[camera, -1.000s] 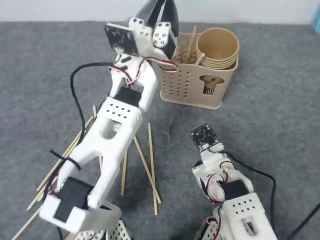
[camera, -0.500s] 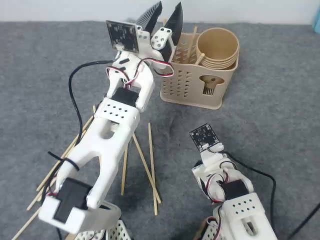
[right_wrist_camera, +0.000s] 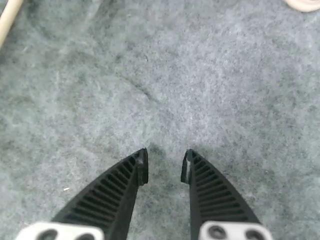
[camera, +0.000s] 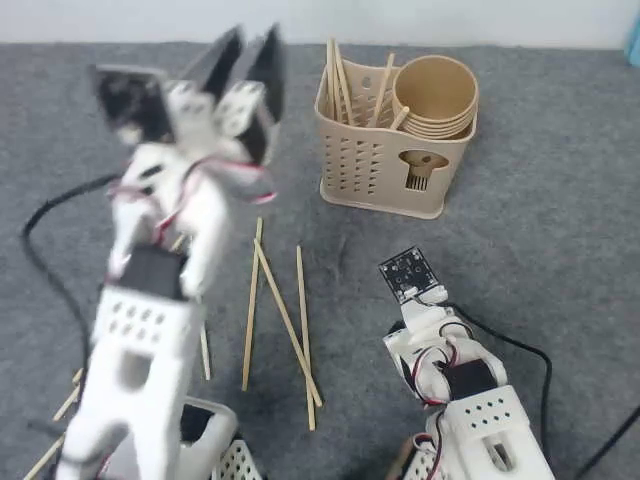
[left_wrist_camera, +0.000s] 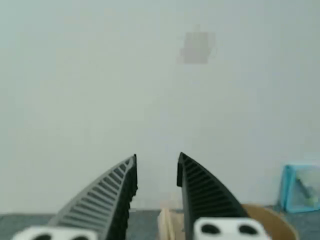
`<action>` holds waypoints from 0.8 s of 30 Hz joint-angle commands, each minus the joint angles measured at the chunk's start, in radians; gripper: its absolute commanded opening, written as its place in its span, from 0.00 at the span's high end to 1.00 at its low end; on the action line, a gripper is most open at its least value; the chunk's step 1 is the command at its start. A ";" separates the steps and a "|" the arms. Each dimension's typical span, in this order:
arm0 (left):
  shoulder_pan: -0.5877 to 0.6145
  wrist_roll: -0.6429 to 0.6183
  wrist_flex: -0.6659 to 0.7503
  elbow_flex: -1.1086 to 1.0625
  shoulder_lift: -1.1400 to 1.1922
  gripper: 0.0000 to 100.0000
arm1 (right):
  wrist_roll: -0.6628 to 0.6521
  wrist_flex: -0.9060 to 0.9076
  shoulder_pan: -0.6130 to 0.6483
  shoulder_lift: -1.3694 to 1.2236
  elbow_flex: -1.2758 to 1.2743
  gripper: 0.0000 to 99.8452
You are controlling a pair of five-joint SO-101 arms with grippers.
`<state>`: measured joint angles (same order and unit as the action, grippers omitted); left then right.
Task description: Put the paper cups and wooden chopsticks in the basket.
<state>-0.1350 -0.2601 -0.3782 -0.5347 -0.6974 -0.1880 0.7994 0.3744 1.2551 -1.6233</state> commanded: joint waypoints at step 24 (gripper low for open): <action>0.710 0.253 -0.881 -0.081 0.353 0.88 | -0.011 -0.015 -0.004 0.016 0.009 0.88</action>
<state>0.4695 -0.0867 -1.2375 -0.6160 -0.4012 -0.1880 0.7994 0.3744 1.2551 -1.6233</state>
